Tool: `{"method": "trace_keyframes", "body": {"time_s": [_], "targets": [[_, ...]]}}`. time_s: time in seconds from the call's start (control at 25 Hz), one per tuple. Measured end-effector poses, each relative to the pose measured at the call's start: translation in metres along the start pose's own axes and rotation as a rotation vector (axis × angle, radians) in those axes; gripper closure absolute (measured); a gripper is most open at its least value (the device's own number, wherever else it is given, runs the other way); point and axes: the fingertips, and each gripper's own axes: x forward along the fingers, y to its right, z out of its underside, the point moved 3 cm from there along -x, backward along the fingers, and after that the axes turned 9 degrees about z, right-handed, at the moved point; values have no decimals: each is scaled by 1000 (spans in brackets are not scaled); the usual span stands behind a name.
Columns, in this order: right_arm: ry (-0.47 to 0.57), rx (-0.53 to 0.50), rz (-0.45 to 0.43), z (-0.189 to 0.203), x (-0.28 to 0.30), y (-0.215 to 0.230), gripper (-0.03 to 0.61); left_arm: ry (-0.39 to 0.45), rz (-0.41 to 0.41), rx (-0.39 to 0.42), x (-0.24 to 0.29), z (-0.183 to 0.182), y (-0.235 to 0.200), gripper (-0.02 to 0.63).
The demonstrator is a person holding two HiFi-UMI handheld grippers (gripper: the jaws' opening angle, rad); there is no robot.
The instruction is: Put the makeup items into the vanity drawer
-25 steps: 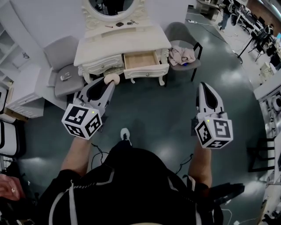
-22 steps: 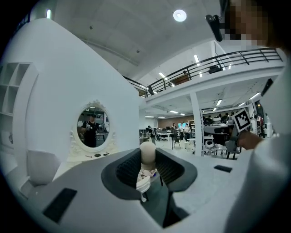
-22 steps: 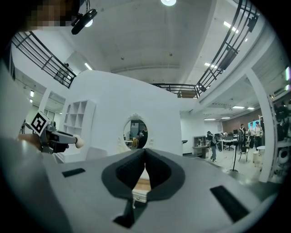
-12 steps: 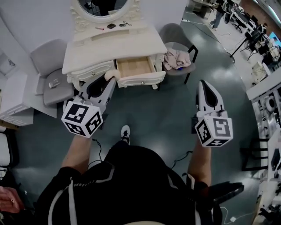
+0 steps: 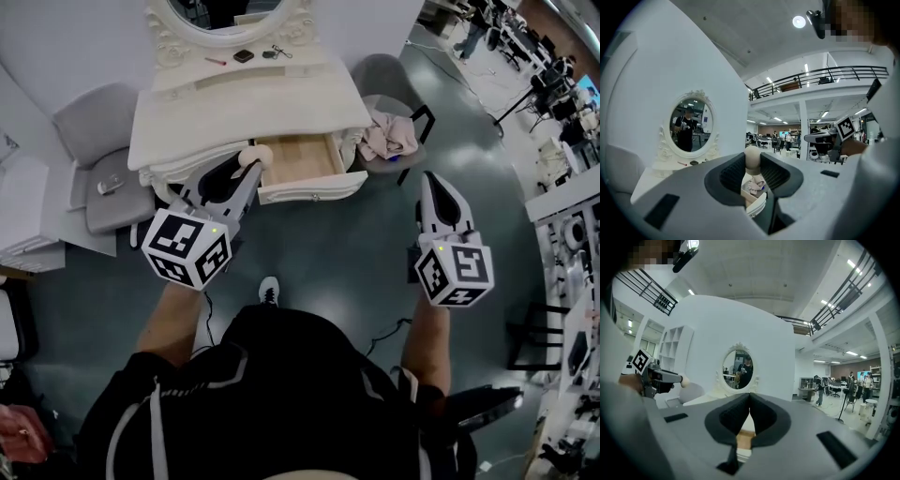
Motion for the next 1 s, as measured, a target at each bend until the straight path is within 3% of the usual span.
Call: {"method": "trace_keyframes", "body": {"time_s": [0.72, 1.0], "targets": [[14, -49, -18, -24, 138, -38, 573, -2, 35, -38, 53, -3, -114, 512], [11, -42, -86, -17, 190, -29, 573, -31, -2, -51, 84, 9, -133, 512]]}}
